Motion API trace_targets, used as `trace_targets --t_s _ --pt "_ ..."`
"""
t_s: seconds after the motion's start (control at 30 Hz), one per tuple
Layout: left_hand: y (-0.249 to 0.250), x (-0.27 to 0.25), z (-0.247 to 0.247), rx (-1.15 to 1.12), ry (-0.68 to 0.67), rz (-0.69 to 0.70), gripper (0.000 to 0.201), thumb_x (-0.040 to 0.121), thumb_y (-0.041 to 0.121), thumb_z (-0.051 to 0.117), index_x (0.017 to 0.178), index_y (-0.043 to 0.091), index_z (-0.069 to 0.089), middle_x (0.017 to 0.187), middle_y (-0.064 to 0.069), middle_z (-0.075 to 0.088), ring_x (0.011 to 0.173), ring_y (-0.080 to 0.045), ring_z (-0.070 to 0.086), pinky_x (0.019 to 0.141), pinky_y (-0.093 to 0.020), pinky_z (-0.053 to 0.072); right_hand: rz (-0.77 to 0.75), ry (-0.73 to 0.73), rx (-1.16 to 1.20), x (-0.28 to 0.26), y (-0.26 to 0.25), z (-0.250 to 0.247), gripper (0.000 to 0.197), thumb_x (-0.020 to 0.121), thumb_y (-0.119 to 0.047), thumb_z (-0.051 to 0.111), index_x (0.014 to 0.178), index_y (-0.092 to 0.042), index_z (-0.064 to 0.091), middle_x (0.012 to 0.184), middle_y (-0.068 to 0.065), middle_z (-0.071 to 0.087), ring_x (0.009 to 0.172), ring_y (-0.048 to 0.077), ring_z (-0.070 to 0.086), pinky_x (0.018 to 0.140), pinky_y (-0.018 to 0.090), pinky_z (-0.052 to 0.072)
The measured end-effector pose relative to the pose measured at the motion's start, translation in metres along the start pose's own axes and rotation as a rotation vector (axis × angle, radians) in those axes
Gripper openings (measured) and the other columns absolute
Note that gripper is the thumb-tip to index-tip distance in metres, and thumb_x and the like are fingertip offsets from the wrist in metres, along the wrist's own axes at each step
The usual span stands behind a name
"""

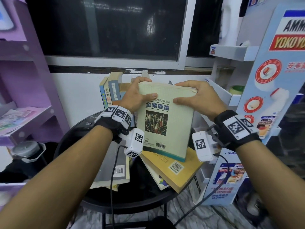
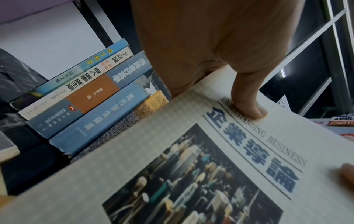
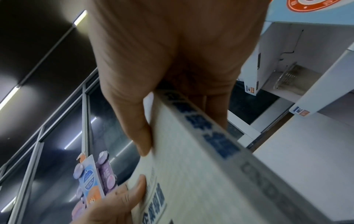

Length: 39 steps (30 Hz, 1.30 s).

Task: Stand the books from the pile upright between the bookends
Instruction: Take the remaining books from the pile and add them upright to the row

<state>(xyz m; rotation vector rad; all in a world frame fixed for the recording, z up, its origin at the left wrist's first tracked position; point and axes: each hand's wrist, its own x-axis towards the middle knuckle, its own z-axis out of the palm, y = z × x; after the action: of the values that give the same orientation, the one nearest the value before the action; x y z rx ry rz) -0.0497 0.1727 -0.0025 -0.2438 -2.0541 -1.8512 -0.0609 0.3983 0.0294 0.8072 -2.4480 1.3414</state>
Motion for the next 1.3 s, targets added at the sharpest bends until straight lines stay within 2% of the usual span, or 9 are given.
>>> trace_targets --t_s 0.13,0.3,0.47,0.63,0.87,0.97,1.13,1.23,1.3 --pt "0.001 0.003 -0.003 -0.034 -0.046 -0.038 0.05 0.075 0.0 0.075 0.115 0.015 0.048 0.122 -0.021 0.056 0.101 -0.035 0.065 0.08 -0.054 0.057 0.108 -0.144 -0.065 0.003 -0.01 -0.007 0.044 0.074 -0.029 0.081 0.115 -0.026 0.066 0.107 -0.002 0.068 0.093 0.016 0.068 0.072 0.034 0.06" --pt "0.002 0.007 -0.003 -0.044 -0.071 -0.07 0.048 0.074 -0.002 0.075 0.113 0.015 0.051 0.122 -0.025 0.058 0.101 -0.038 0.066 0.081 -0.055 0.056 0.132 -0.264 -0.146 0.005 -0.02 -0.012 0.033 0.078 -0.024 0.078 0.106 -0.023 0.061 0.102 0.003 0.067 0.087 0.02 0.07 0.069 0.041 0.062" --pt "0.004 0.016 -0.004 0.014 -0.055 -0.103 0.049 0.074 0.001 0.077 0.113 0.019 0.055 0.118 -0.017 0.061 0.105 -0.034 0.065 0.086 -0.051 0.056 0.127 -0.18 -0.146 0.008 -0.02 -0.006 0.03 0.079 -0.024 0.078 0.105 -0.019 0.065 0.1 0.004 0.069 0.085 0.02 0.069 0.066 0.038 0.061" --pt "0.007 0.026 -0.011 0.126 -0.07 -0.108 0.051 0.079 0.011 0.075 0.124 0.02 0.054 0.12 -0.01 0.062 0.112 -0.023 0.06 0.094 -0.039 0.052 0.122 -0.108 -0.134 0.014 -0.022 -0.002 0.028 0.08 -0.023 0.077 0.105 -0.018 0.066 0.098 0.001 0.069 0.081 0.013 0.066 0.052 0.021 0.049" --pt "-0.005 0.051 -0.023 0.189 0.119 -0.07 0.042 0.088 0.02 0.067 0.128 0.016 0.055 0.125 -0.002 0.06 0.116 -0.016 0.056 0.075 -0.018 0.045 0.095 -0.047 -0.23 0.03 -0.03 -0.005 0.025 0.081 -0.022 0.076 0.101 -0.019 0.06 0.099 -0.001 0.063 0.085 0.017 0.064 0.062 0.027 0.055" --pt "-0.009 0.061 -0.024 0.253 0.158 -0.082 0.043 0.091 0.026 0.062 0.132 0.018 0.053 0.13 0.002 0.058 0.111 -0.013 0.056 0.079 -0.02 0.043 0.105 -0.021 -0.251 0.039 -0.029 -0.005 0.028 0.081 -0.023 0.076 0.104 -0.019 0.061 0.101 0.0 0.064 0.09 0.019 0.065 0.069 0.033 0.058" --pt "-0.016 0.075 -0.023 0.374 0.214 -0.119 0.045 0.09 0.037 0.061 0.133 0.025 0.053 0.137 0.004 0.054 0.122 -0.018 0.051 0.107 -0.041 0.039 0.108 0.03 -0.289 0.058 -0.026 -0.002 0.023 0.081 -0.026 0.076 0.098 -0.021 0.062 0.101 0.001 0.066 0.092 0.02 0.064 0.071 0.032 0.056" --pt "-0.019 0.084 -0.021 0.409 0.202 -0.149 0.054 0.085 0.048 0.059 0.134 0.027 0.052 0.139 0.005 0.053 0.124 -0.019 0.05 0.107 -0.043 0.039 0.101 0.042 -0.331 0.072 -0.022 0.002 0.022 0.081 -0.028 0.076 0.098 -0.022 0.063 0.104 0.003 0.068 0.095 0.021 0.064 0.074 0.033 0.056" --pt "-0.023 0.09 -0.021 0.444 0.174 -0.16 0.07 0.071 0.065 0.054 0.133 0.032 0.051 0.136 0.005 0.057 0.12 -0.02 0.054 0.103 -0.045 0.043 0.108 0.044 -0.337 0.081 -0.018 0.005 0.025 0.08 -0.028 0.076 0.101 -0.02 0.065 0.105 0.004 0.069 0.093 0.022 0.065 0.076 0.036 0.058"
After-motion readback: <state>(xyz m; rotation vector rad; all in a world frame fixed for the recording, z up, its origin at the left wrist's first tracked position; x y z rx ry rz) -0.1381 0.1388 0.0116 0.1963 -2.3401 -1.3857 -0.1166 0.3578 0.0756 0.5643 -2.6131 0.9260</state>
